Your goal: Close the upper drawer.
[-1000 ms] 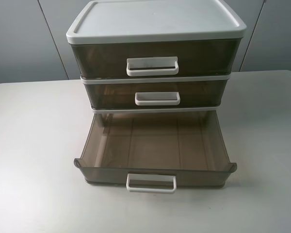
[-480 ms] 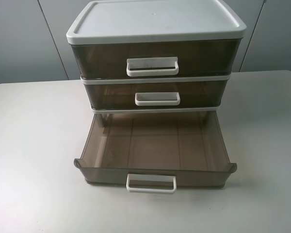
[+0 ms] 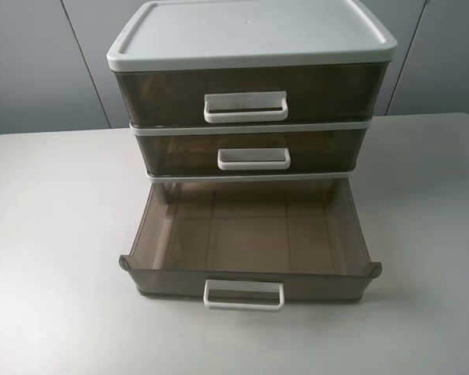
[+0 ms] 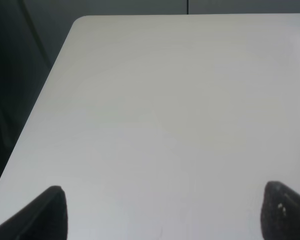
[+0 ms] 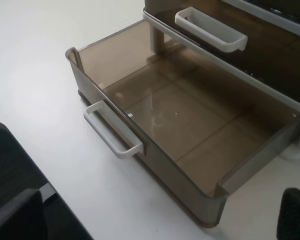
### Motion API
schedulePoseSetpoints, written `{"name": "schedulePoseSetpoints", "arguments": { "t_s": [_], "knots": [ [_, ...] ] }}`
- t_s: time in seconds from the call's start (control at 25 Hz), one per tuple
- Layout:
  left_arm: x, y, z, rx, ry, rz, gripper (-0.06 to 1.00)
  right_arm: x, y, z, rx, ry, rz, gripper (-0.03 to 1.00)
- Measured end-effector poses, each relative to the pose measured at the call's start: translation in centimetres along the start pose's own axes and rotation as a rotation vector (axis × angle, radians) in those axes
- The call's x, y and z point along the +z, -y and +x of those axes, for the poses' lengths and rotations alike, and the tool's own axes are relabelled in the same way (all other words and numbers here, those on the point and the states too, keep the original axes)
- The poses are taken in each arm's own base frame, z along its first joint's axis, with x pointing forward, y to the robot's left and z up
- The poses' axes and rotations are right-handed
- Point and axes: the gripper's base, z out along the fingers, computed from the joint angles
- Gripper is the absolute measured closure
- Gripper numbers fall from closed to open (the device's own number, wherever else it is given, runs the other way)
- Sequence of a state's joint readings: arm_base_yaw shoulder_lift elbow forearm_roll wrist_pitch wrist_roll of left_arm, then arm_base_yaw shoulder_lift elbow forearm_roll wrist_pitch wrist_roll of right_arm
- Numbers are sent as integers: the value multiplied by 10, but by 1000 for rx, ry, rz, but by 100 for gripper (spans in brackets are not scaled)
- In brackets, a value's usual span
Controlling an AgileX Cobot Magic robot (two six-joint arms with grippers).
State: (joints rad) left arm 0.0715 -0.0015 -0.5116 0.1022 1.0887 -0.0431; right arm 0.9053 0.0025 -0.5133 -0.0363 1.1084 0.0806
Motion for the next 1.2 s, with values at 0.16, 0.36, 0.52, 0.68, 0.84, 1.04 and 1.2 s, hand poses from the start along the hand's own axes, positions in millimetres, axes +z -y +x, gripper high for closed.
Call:
{"name": "schedulePoseSetpoints", "arguments": {
  "t_s": [0.16,0.36,0.52,0.68,0.84,1.04,1.2],
  "knots": [
    [0,0,0,0,0,0,20,-1,0,-1,0,13,-1,27],
    [0,0,0,0,0,0,20,-1,-1,-1,53,20,92,27],
    [0,0,0,0,0,0,20,-1,-3,0,152,28,272,27],
    [0,0,0,0,0,0,20,-1,-5,0,258,37,464,27],
    [0,0,0,0,0,0,20,-1,-6,0,334,43,602,27],
    [0,0,0,2,0,0,20,0,-7,-1,391,48,706,27],
    [0,0,0,4,0,0,20,0,-7,-1,404,49,731,27]
  ]
}}
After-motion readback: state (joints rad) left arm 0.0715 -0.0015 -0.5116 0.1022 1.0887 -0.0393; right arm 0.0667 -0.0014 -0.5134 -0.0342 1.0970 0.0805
